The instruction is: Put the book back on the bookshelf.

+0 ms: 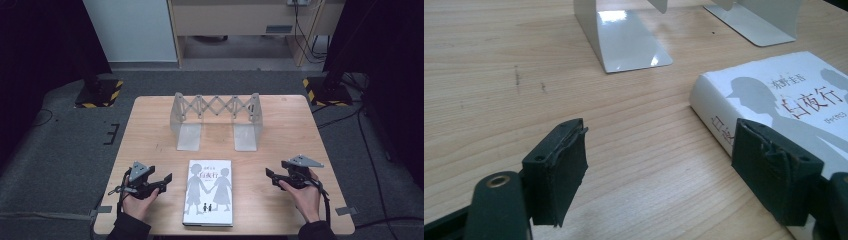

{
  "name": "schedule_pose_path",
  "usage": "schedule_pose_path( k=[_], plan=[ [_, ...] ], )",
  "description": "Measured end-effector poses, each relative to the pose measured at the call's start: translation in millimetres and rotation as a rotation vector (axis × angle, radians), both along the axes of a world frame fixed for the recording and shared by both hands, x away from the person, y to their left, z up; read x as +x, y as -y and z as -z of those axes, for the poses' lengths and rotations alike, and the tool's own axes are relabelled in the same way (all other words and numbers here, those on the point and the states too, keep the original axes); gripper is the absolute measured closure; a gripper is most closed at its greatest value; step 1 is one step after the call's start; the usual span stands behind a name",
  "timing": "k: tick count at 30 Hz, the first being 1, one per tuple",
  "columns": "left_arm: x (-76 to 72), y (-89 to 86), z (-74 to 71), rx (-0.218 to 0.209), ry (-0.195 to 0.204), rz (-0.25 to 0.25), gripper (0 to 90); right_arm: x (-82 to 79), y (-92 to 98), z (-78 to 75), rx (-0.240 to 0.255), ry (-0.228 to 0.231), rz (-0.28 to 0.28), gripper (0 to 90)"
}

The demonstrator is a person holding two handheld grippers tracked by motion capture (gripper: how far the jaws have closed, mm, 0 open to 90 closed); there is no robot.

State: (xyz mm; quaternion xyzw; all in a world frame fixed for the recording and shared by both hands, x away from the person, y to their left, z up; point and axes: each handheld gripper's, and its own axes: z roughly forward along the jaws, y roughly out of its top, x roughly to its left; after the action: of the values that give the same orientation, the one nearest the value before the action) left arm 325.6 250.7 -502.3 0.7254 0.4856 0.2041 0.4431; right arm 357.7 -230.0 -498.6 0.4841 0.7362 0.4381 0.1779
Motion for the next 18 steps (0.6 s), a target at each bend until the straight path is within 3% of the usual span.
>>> schedule_pose_path(
  k=[4, 12, 18],
  plan=[
    [-1.9, 8.3, 1.3, -0.006, -0.008, 0.014, 22.4, -1.8, -8.2, -3.4, 0.031, -0.017, -0.033, 27.9],
    [-6.1, 23.3, 1.6, -0.022, -0.010, 0.054, 22.4, -3.8, -31.1, -10.0, 0.068, -0.006, -0.111, 30.0],
    [-9.1, 34.2, 3.2, -0.037, -0.016, 0.097, 23.5, -5.3, -48.9, -7.5, 0.069, -0.019, -0.148, 30.9]
  ],
)
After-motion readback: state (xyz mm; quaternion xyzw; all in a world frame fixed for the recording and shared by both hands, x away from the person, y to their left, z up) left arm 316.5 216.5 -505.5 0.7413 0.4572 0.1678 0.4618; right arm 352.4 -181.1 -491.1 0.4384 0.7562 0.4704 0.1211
